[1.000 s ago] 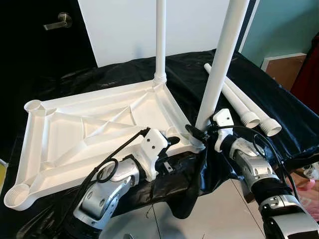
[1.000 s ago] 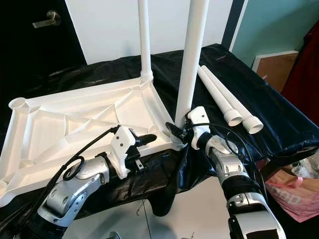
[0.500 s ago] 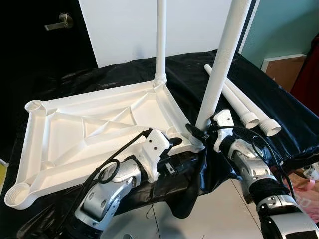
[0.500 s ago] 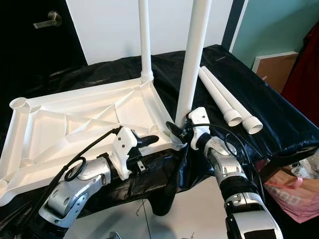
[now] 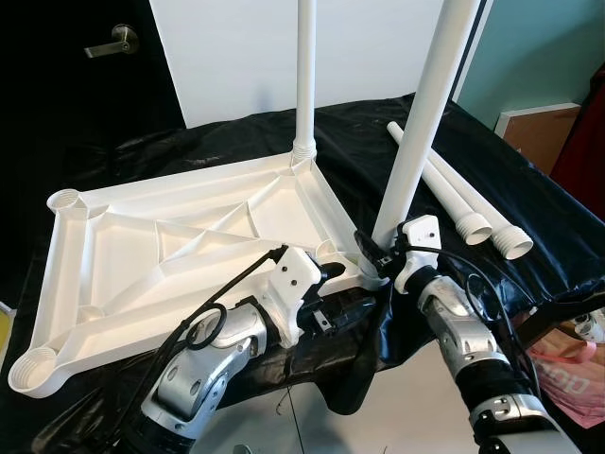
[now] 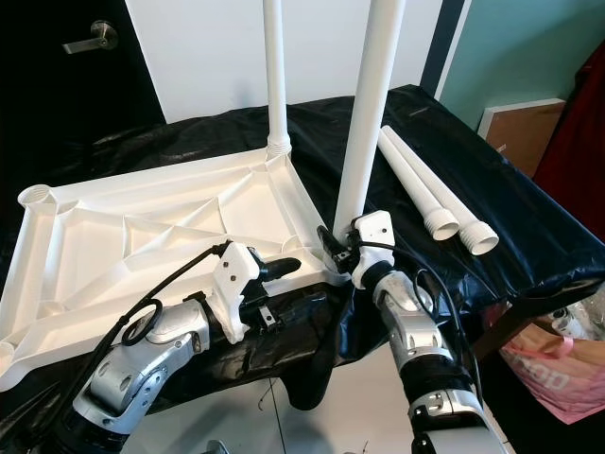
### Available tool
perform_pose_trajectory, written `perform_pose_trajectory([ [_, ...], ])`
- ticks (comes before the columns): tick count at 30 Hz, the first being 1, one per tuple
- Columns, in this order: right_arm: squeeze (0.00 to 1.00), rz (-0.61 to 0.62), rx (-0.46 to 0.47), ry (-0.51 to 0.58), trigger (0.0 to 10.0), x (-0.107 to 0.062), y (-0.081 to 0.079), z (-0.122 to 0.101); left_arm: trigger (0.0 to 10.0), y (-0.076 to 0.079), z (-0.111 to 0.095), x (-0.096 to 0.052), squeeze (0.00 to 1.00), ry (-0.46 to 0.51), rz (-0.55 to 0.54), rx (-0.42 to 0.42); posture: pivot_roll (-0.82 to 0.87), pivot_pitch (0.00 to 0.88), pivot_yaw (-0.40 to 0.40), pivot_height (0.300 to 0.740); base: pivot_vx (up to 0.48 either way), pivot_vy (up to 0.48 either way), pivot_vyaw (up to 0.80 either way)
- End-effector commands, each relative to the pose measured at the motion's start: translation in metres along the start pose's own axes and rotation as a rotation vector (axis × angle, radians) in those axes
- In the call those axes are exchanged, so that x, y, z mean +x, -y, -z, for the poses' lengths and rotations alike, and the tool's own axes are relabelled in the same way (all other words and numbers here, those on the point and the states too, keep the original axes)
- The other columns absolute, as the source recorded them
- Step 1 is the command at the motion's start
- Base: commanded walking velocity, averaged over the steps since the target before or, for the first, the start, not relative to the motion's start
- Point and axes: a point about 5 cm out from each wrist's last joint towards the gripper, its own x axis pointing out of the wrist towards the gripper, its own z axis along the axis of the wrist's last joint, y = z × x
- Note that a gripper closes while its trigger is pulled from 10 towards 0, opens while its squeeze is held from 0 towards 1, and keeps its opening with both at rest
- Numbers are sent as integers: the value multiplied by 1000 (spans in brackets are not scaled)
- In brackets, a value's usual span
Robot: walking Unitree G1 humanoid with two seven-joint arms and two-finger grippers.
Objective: Building children table
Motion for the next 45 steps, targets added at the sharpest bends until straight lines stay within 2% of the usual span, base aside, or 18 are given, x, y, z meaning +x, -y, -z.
perform_pose_trajectory([
  [1, 0, 59, 21, -43, 10000, -7, 3, 10, 10000, 3, -1, 0, 0, 1, 43, 5, -36, 0, -19, 740, 0, 0, 0],
  [2, 0, 59, 21, -43, 10000, -7, 3, 10, 10000, 3, -1, 0, 0, 1, 43, 5, -36, 0, -19, 740, 0, 0, 0],
  [3, 0, 109, 19, -40, 10000, -9, 1, 10, 10000, 1, -2, -1, 0, 2, 39, 7, -36, 0, -19, 740, 0, 0, 0],
  [5, 0, 109, 19, -40, 10000, -9, 1, 10, 10000, 1, -2, -1, 0, 2, 39, 7, -36, 0, -19, 740, 0, 0, 0],
  [6, 0, 254, 5, -69, 10000, -14, -2, 13, 10000, 0, -1, -1, 0, 0, 39, 11, -46, 0, -14, 740, 0, 0, 0],
  [7, 0, 254, 5, -69, 10000, -14, -2, 13, 10000, 0, -1, -1, 0, 0, 39, 11, -46, 0, -14, 740, 0, 0, 0],
  [11, 0, 379, -9, -107, 10000, -19, -4, 18, 10000, -1, 0, -1, 0, -4, 45, 12, -56, 0, -14, 740, 0, 0, 0],
  [13, 0, 379, -9, -107, 10000, -19, -4, 18, 10000, -1, 0, -1, 0, -4, 45, 12, -56, 0, -14, 740, 0, 0, 0],
  [14, 0, 449, 1, -125, 10000, -22, -4, 22, 10000, -1, 1, 0, 0, -6, 45, 12, -60, 0, -16, 740, 0, 0, 0],
  [16, 0, 449, 1, -125, 10000, -22, -4, 22, 10000, -1, 1, 0, 0, -6, 45, 12, -60, 0, -16, 740, 0, 0, 0],
  [18, 0, 536, -3, -134, 10000, -24, -6, 24, 10000, -2, 3, 1, 0, -9, 43, 10, -67, 0, -15, 740, 0, 0, 0],
  [36, 0, 523, -16, -117, 10000, -19, -12, 16, 10000, -1, 2, 3, 0, 0, 44, 8, -71, 0, -9, 740, 0, 0, 0],
  [37, 871, 519, -20, -111, 10000, -20, -12, 14, 10000, -1, 2, 3, 0, 2, 42, 8, -69, 0, -11, 740, 0, 0, 0],
  [38, 1000, 514, -22, -106, 10000, -20, -11, 14, 10000, -1, 2, 3, 0, 3, 41, 7, -69, 0, -12, 740, 0, 0, 0],
  [45, 1000, 470, -26, -81, 10000, -20, -10, 10, 10000, -1, 3, 4, 0, 5, 36, 4, -75, 0, -13, 740, 0, 0, 0],
])
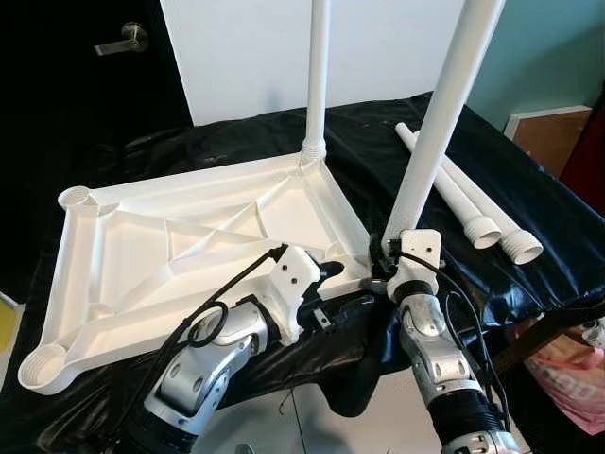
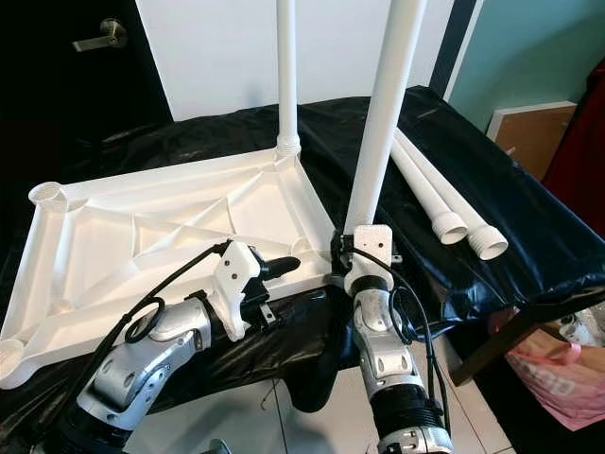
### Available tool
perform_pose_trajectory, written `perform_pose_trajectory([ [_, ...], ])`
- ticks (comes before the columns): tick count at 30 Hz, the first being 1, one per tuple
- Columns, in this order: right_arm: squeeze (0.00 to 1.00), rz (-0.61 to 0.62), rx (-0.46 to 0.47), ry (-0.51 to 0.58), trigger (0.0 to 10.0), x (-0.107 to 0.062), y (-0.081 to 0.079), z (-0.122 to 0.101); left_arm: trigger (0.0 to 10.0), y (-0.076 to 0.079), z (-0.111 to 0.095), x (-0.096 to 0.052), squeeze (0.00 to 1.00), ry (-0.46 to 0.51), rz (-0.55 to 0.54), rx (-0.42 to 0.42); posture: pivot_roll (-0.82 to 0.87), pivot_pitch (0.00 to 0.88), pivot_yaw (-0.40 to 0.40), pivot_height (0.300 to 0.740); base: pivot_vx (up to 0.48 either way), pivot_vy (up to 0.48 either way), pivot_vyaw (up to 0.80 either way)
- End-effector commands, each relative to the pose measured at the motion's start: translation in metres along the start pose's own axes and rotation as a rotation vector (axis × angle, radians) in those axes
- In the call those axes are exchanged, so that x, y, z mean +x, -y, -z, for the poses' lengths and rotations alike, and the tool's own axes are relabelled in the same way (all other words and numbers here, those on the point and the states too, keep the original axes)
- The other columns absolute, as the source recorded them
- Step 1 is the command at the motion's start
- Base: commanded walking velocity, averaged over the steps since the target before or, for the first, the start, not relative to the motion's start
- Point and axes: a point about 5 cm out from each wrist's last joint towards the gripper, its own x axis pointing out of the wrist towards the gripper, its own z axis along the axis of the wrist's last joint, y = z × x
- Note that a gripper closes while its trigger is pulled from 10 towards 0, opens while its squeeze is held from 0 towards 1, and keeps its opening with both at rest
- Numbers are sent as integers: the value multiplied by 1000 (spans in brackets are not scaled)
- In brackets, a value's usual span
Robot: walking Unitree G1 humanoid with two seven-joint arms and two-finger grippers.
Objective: Building children table
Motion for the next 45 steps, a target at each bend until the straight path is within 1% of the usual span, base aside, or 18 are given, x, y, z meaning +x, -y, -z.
perform_pose_trajectory([
  [1, 1000, -8, 2, -22, 10000, -4, 7, 6, 10000, 2, 0, 1, 0, 3, 43, 9, -76, 0, -12, 740, 0, 0, 0],
  [3, 1000, -29, 4, -12, 10000, -5, 8, 5, 10000, 2, 0, 1, 0, 4, 43, 9, -78, 0, -14, 740, 0, 0, 0],
  [4, 1000, -84, 2, 2, 10000, -6, 8, 3, 10000, 1, 0, 1, 0, 3, 43, 10, -82, 0, -12, 740, 0, 0, 0],
  [6, 1000, -84, 2, 2, 10000, -6, 8, 3, 10000, 1, 0, 1, 0, 3, 43, 10, -82, 0, -12, 740, 0, 0, 0],
  [7, 0, -152, 11, 4, 10000, -6, 8, 1, 10000, 0, 0, 1, 0, 0, 42, 11, -81, 0, -12, 740, 0, 0, 0],
  [10, 0, -220, 4, 16, 10000, -7, 9, -1, 10000, -1, 1, 0, 0, -5, 39, 12, -79, 0, -8, 740, 0, 0, 0],
  [11, 0, -341, -9, 24, 10000, -8, 15, -4, 10000, 0, 2, -1, 0, -11, 41, 11, -70, 0, -4, 740, 0, 0, 0],
  [15, 0, -397, -22, 29, 10000, -8, 19, -5, 10000, 1, 2, -3, 0, -14, 44, 12, -70, 0, -4, 740, 0, 0, 0],
  [18, 0, -509, -52, 9, 10000, -5, 30, -6, 10000, 3, 3, -4, 0, -19, 46, 9, -56, 0, -3, 740, 0, 0, 0],
  [20, 0, -509, -52, 9, 10000, -5, 30, -6, 10000, 3, 3, -4, 0, -19, 46, 9, -56, 0, -3, 740, 0, 0, 0],
  [23, 0, -653, -97, -33, 10000, 4, 44, -7, 10000, 5, 4, -6, 0, -23, 46, 1, -48, 0, -8, 740, 0, 0, 0],
  [28, 0, -703, -112, -50, 10000, 9, 45, -7, 10000, 7, 4, -5, 0, -22, 46, -4, -48, 0, -9, 740, 0, 0, 0],
  [37, 0, -794, -123, -78, 10000, 20, 34, -5, 10000, 4, 2, -3, 0, -18, 38, 8, -37, 0, -12, 740, 0, 0, 0],
  [38, 0, -813, -121, -81, 5765, 23, 29, -4, 10000, 3, 1, -3, 0, -17, 37, 14, -31, 0, -14, 740, 0, 0, 0],
  [39, 0, -825, -120, -85, 2314, 24, 26, -3, 10000, 2, 1, -3, 0, -16, 34, 18, -29, 0, -17, 740, 0, 0, 0],
  [40, 0, -825, -120, -85, 2314, 24, 26, -3, 10000, 2, 1, -3, 0, -16, 34, 18, -29, 0, -17, 740, 0, 0, 0],
  [41, 0, -830, -120, -88, 0, 25, 24, -2, 10000, 1, 1, -4, 0, -18, 31, 22, -27, 0, -21, 740, 0, 0, 0],
  [45, 0, -831, -112, -93, 0, 24, 24, 1, 10000, 0, 1, -5, 0, -19, 24, 24, -23, 0, -29, 740, 0, 0, 0],
])
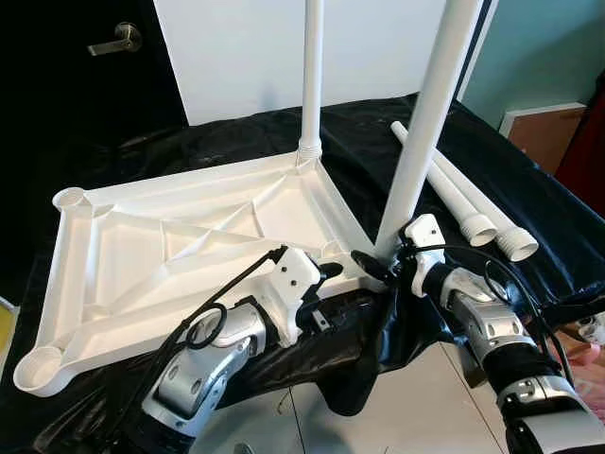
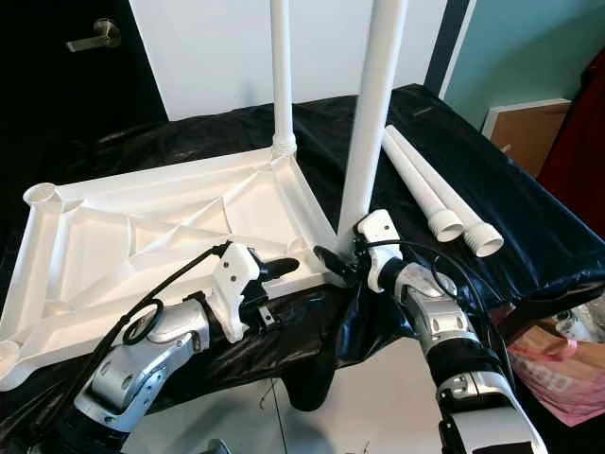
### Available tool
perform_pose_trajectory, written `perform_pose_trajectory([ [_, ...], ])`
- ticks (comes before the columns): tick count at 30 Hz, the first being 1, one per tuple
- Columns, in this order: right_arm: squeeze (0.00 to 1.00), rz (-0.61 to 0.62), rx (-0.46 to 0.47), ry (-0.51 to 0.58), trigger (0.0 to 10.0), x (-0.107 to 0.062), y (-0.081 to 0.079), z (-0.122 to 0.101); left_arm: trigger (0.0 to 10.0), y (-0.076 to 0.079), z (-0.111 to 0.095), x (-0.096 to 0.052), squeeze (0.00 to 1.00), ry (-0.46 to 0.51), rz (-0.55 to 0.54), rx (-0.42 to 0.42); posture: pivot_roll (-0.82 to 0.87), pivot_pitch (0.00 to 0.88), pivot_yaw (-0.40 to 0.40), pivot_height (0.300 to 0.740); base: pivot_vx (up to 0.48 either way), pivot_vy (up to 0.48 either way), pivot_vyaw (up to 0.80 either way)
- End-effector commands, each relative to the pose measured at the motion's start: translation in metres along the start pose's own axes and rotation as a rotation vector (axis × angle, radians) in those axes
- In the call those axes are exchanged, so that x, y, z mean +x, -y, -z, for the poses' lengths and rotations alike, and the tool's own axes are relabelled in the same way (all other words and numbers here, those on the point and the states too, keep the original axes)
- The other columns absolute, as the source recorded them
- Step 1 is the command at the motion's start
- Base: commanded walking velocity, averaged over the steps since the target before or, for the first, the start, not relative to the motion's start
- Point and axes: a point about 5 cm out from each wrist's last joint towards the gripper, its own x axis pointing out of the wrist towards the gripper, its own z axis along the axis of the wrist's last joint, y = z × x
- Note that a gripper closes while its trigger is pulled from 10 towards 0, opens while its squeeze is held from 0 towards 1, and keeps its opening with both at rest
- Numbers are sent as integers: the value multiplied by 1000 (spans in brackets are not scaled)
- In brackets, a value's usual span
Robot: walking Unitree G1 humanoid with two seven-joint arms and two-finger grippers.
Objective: Building children table
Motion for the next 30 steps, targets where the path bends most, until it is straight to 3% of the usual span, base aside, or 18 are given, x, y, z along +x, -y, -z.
perform_pose_trajectory([
  [1, 0, -30, 7, -18, 0, 0, -5, 6, 10000, 0, 0, -1, 0, -1, 24, 9, -21, 0, -30, 740, 0, 0, 0],
  [5, 0, -35, 19, -31, 0, -1, -8, 12, 10000, 0, -2, -1, 0, 6, 14, 9, -16, 0, -34, 740, 0, 0, 0],
  [6, 0, -28, 24, -37, 4196, -2, -9, 13, 10000, 1, -2, -2, 0, 8, 12, 7, -22, 0, -31, 740, 0, 0, 0],
  [8, 0, -28, 24, -37, 4196, -2, -9, 13, 10000, 1, -2, -2, 0, 8, 12, 7, -22, 0, -31, 740, 0, 0, 0],
  [9, 0, 2, 39, -39, 10000, -3, -11, 17, 10000, 4, -1, -2, 0, 7, 19, 0, -34, 0, -25, 740, 0, 0, 0],
  [20, 0, 114, 50, -15, 10000, -4, -12, 19, 10000, 7, 0, -1, 0, 3, 36, -10, -49, 20, -18, 740, 0, 0, 0],
  [23, 0, 245, 56, -11, 10000, -4, -15, 19, 10000, 9, 1, -2, 0, -1, 46, -21, -57, 29, -19, 740, 0, 0, 0],
  [30, 0, 312, 69, -6, 10000, 0, -25, 20, 10000, 10, 1, -1, 0, -1, 48, -25, -56, 22, -15, 740, 0, 0, 0],
])
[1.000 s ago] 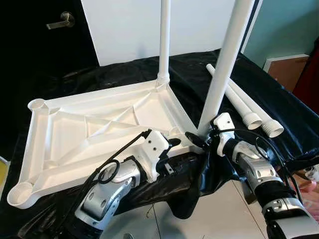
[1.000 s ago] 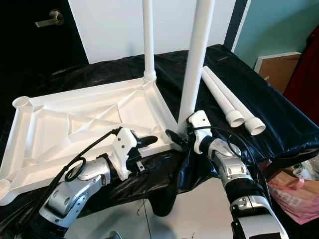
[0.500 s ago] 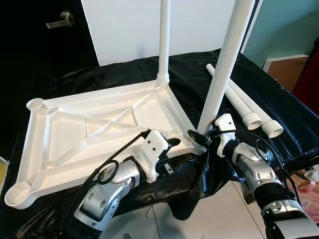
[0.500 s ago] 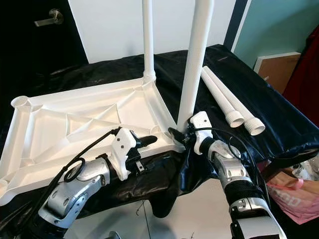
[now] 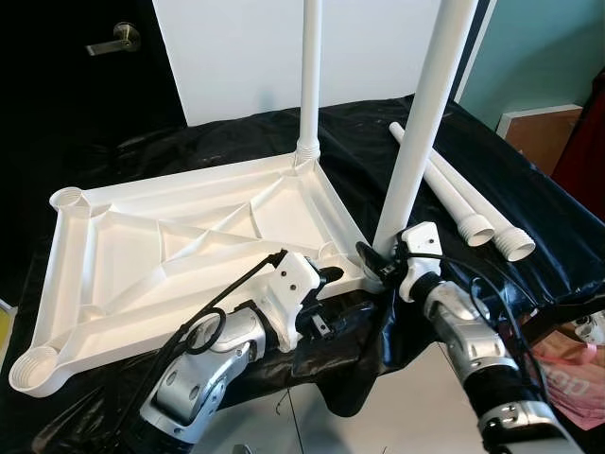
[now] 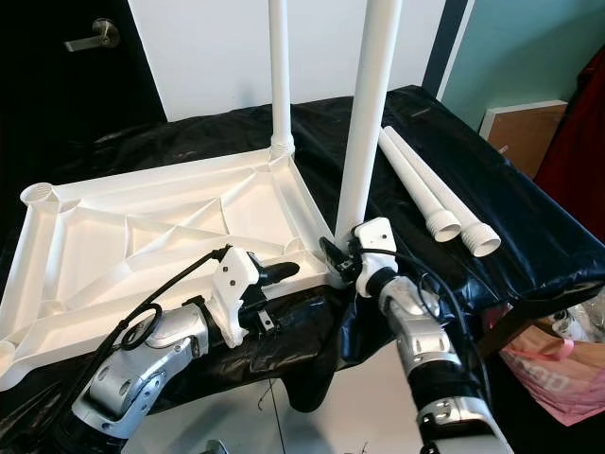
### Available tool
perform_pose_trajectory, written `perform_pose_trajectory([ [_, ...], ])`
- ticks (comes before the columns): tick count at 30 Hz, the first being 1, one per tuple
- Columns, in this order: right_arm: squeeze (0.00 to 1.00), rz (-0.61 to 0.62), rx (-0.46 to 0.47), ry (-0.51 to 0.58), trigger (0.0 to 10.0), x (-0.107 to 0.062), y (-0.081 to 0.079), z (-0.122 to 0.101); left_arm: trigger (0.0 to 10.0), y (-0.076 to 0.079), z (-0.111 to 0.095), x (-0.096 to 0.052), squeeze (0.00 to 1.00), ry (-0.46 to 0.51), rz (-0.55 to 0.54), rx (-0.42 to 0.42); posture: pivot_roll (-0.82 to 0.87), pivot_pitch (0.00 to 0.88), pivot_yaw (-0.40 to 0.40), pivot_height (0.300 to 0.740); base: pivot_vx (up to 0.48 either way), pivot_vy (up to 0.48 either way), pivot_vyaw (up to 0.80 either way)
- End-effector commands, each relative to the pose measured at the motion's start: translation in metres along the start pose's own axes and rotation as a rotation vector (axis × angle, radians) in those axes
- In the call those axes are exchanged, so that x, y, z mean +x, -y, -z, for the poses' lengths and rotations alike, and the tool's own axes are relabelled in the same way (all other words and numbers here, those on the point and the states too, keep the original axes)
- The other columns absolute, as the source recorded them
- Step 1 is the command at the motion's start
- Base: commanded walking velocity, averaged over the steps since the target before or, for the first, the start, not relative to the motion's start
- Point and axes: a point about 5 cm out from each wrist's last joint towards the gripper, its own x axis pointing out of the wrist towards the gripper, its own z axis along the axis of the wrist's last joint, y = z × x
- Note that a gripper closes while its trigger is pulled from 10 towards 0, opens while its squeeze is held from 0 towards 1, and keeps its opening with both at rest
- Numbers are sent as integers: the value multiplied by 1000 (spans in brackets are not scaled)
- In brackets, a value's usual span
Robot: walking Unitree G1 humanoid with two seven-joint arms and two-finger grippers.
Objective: Building children table
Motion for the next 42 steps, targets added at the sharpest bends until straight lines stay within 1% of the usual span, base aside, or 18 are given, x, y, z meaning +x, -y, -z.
perform_pose_trajectory([
  [1, 0, 33, -5, -79, 10000, -5, -4, 16, 10000, 4, 1, 0, 0, -5, 43, -9, -55, 21, -12, 740, 0, 0, 0],
  [2, 0, 33, -5, -79, 10000, -5, -4, 16, 10000, 4, 1, 0, 0, -5, 43, -9, -55, 21, -12, 740, 0, 0, 0],
  [4, 0, 121, 15, -87, 10000, -5, -6, 18, 10000, 4, 1, -1, 0, -8, 47, -6, -52, 14, -8, 740, 0, 0, 0],
  [9, 0, 178, 30, -80, 10000, -5, -8, 18, 10000, 3, 1, -2, 0, -11, 48, -4, -50, 15, -7, 740, 0, 0, 0],
  [10, 145, 191, 37, -60, 10000, -5, -9, 15, 10000, 3, 0, -2, 0, -11, 47, -2, -49, 17, -4, 740, 0, 0, 0],
  [11, 145, 191, 37, -60, 10000, -5, -9, 15, 10000, 3, 0, -2, 0, -11, 47, -2, -49, 17, -4, 740, 0, 0, 0],
  [12, 1000, 173, 58, 10, 10000, -5, -12, 7, 10000, 2, -1, -3, 0, -11, 47, 0, -49, 23, 0, 740, 0, 0, 0],
  [13, 1000, 140, 70, 85, 10000, -7, -16, -2, 10000, 2, -1, -4, 0, -11, 46, 0, -51, 28, 3, 740, 0, 0, 0],
  [14, 1000, 140, 70, 85, 10000, -7, -16, -2, 10000, 2, -1, -4, 0, -11, 46, 0, -51, 28, 3, 740, 0, 0, 0],
  [15, 0, 123, 94, 136, 10000, -11, -18, -8, 10000, 2, -2, -4, 0, -11, 45, 0, -53, 35, 4, 740, 0, 0, 0],
  [17, 0, 114, 113, 174, 10000, -17, -19, -12, 10000, 3, -2, -5, 0, -10, 44, -1, -55, 42, 5, 740, 0, 0, 0],
  [19, 0, 114, 113, 174, 10000, -17, -19, -12, 10000, 3, -2, -5, 0, -10, 44, -1, -55, 42, 5, 740, 0, 0, 0],
  [25, 0, 123, 99, 174, 10000, -35, -22, -8, 10000, 5, -3, -5, 0, -6, 42, -9, -63, 57, 4, 740, 0, 0, 0],
  [29, 0, 130, 93, 165, 10000, -39, -23, -7, 10000, 5, -3, -5, 0, -3, 40, -9, -64, 59, 1, 740, 0, 0, 0],
  [30, 1000, 132, 85, 156, 10000, -44, -23, -6, 10000, 3, -4, -5, 0, 1, 30, -6, -64, 61, -3, 740, 0, 0, 0],
  [35, 1000, 120, 84, 144, 10000, -53, -25, -5, 10000, -5, -7, -7, 0, 12, -3, 5, -69, 63, -4, 740, 0, 0, 0],
  [41, 1000, 50, 79, 102, 10000, -67, -31, 0, 10000, -36, -12, -15, 0, 9, -120, 60, -74, 58, -6, 740, 0, 0, 0],
  [42, 1000, 50, 79, 102, 10000, -67, -31, 0, 10000, -36, -12, -15, 0, 9, -120, 60, -74, 58, -6, 740, 0, 0, 0],
])
